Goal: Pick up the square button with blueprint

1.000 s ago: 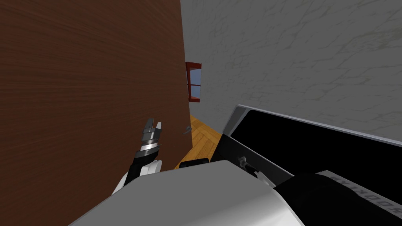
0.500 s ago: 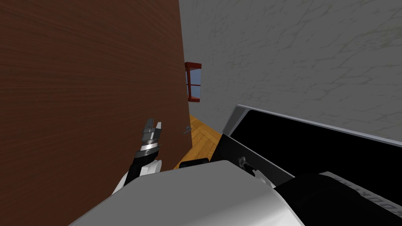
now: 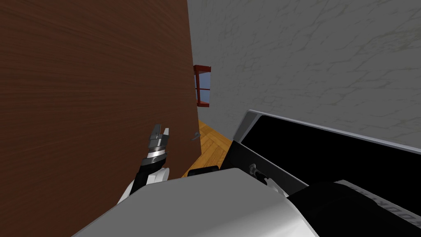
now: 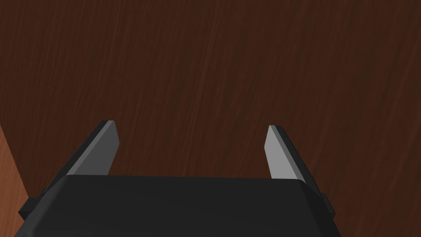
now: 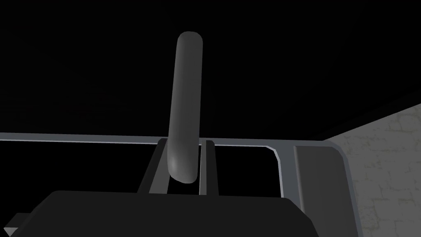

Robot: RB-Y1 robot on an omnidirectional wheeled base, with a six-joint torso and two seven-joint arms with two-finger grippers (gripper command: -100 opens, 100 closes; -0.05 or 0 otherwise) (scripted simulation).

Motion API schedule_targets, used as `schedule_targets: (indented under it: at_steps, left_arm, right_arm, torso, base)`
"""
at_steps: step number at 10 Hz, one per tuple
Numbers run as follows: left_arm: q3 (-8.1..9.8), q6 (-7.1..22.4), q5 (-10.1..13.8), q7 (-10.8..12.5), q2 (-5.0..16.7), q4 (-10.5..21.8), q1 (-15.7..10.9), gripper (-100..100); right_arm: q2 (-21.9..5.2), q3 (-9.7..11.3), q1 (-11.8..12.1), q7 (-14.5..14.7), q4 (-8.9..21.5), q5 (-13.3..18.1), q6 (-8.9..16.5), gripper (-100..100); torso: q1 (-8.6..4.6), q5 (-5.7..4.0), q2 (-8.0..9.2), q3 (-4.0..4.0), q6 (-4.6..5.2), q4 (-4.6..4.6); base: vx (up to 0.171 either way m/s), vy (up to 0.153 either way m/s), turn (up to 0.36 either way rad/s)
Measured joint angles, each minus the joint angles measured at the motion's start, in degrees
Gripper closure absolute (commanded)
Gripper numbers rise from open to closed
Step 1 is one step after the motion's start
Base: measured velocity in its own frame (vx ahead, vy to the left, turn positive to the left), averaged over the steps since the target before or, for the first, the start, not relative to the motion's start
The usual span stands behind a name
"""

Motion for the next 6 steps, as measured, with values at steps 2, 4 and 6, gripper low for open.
schedule_targets:
  at_steps: [2,4,6]
  left_arm:
    - [0.0,0.0,0.0,0.0,0.0,0.0,0.0,0]
    - [0.0,0.0,0.0,0.0,0.0,0.0,0.0,0]
    - [0.0,0.0,0.0,0.0,0.0,0.0,0.0,0]
  right_arm:
    - [-0.7,0.3,1.7,-0.2,-2.6,-0.6,0.8,100]
    - [-1.3,0.6,3.4,-0.5,-4.8,-1.2,1.3,100]
    - [-1.8,0.8,4.4,-0.7,-6.1,-1.6,1.6,0]
  torso:
    - [0.14,0.03,0.01,0.0,0.02,0.0]
    - [0.15,0.03,-0.01,-0.01,0.0,0.0]
    - [0.08,0.03,-0.01,-0.01,-0.01,0.0]
  base:
    - [0.01,0.036,-0.028]
    - [0.011,0.028,-0.016]
    - [0.002,0.005,-0.004]
